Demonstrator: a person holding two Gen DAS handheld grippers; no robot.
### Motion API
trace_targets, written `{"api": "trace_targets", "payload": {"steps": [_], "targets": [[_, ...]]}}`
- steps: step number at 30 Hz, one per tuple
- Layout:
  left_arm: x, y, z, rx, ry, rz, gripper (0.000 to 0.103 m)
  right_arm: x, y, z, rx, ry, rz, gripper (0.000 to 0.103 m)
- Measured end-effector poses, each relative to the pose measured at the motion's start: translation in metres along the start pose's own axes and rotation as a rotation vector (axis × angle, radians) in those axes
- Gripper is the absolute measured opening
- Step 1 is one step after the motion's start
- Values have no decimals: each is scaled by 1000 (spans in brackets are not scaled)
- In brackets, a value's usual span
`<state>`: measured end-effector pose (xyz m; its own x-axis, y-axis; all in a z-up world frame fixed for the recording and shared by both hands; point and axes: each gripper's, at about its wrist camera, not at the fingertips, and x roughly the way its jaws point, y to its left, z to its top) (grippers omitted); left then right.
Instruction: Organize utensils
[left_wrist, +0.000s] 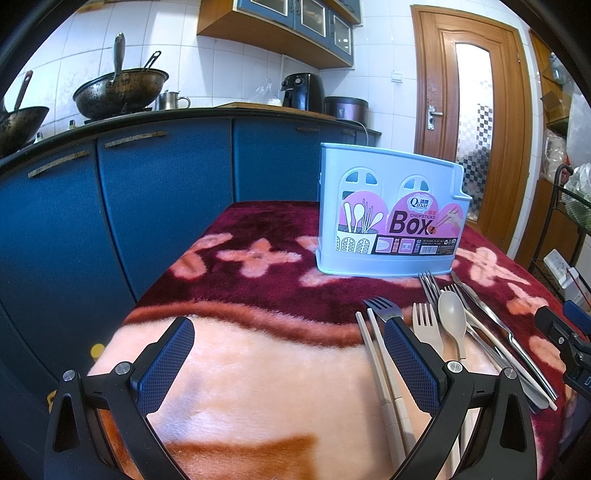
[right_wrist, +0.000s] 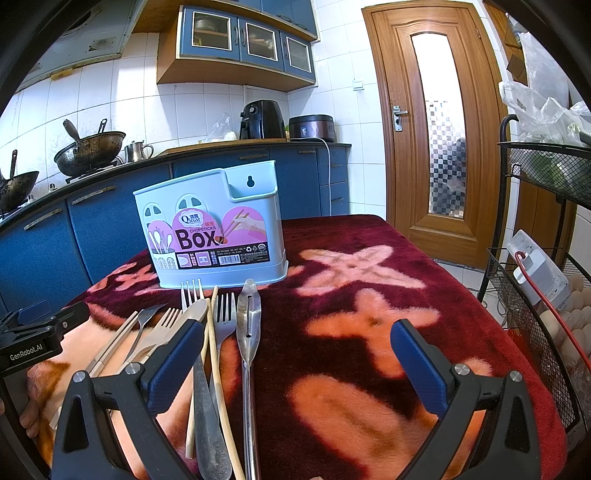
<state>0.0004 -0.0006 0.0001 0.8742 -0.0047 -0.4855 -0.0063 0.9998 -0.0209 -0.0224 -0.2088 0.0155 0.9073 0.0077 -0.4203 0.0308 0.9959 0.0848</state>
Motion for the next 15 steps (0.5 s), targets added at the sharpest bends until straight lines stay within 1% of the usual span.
{"api": "trace_targets", "payload": {"steps": [6,11,13,15], "targets": [[1,-6,0,6,7,5,102,3,-2,2,7,15,5,103],[0,-4,3,15,12,-2,102,11,0,8,-12,68,6,103],[2,-5,5,40,30,0,102,11,-1,10,-21,97,0,103],[6,-5,8,63,68,-5,102,12,-2,12,-26,121,6,103]]}}
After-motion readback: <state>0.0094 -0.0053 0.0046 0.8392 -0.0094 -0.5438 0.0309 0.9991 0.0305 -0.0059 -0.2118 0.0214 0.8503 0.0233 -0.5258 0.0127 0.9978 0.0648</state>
